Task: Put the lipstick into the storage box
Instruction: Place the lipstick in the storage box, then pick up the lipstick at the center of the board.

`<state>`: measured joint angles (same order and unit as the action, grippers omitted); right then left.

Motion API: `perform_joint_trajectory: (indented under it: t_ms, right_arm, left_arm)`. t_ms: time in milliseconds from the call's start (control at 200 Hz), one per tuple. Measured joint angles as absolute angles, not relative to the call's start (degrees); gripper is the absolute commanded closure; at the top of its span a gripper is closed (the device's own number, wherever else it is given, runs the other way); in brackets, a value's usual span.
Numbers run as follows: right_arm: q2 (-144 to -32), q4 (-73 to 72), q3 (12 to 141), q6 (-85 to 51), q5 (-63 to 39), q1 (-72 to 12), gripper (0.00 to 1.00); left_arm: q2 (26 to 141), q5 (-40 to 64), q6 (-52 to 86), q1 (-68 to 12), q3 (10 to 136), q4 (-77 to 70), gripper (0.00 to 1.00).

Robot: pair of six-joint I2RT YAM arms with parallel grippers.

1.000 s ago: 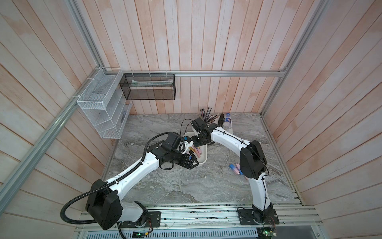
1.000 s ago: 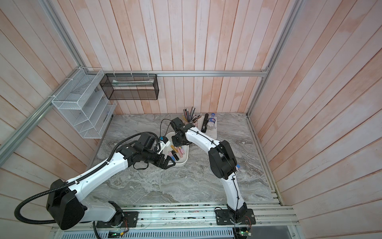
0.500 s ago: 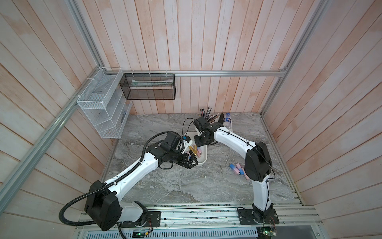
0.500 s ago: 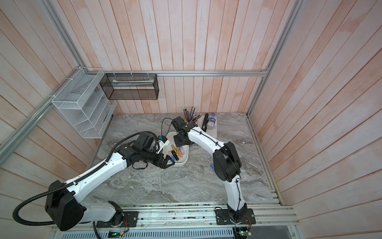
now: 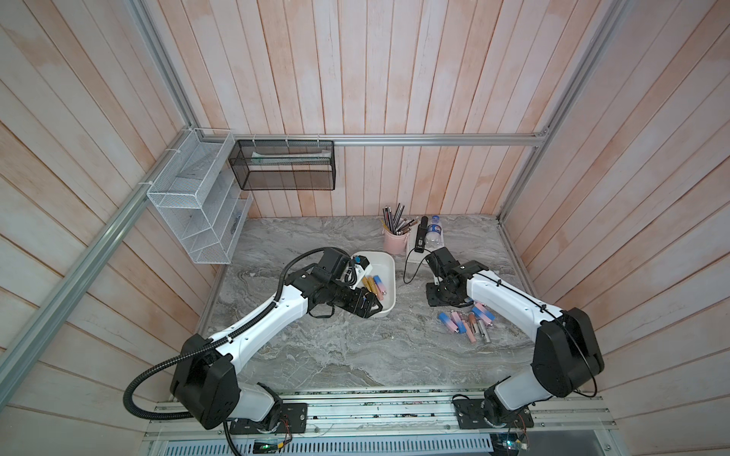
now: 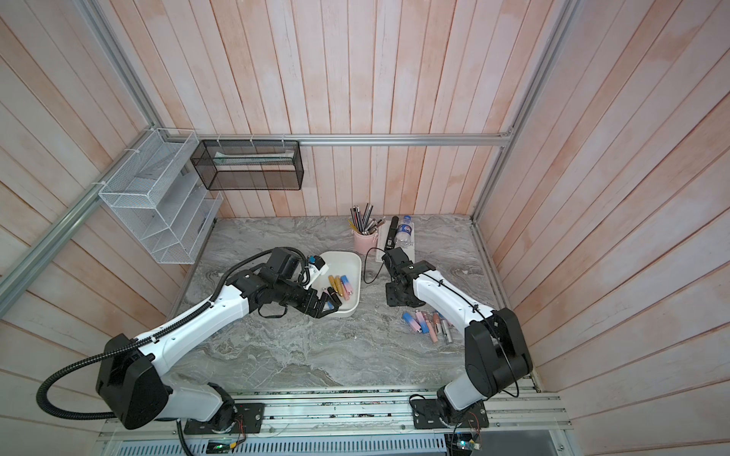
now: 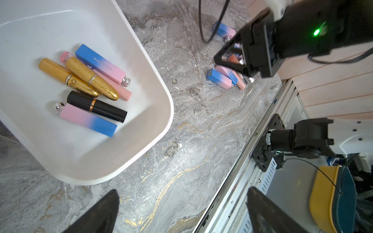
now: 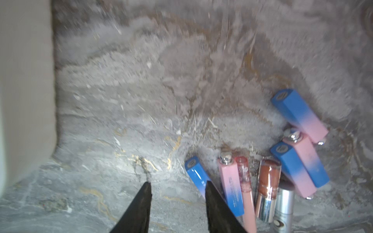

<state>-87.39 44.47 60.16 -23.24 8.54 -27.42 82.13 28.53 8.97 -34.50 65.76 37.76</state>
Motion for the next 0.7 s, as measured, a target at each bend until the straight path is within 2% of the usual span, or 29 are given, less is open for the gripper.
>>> perform_joint_trajectory:
  t_ms: [225, 700]
  right_arm:
    - [-83.79, 41.6, 52.38, -26.15, 7.51, -26.83, 0.55]
    - [-83.53, 36.75, 46.74, -27.75, 6.52, -25.3, 0.55]
  left_arm:
    - [83.81, 29.89, 8.95, -34.5, 66.87, 37.17, 0.0]
    - [83.72, 29.95, 8.97, -34.5, 66.78, 36.4, 0.0]
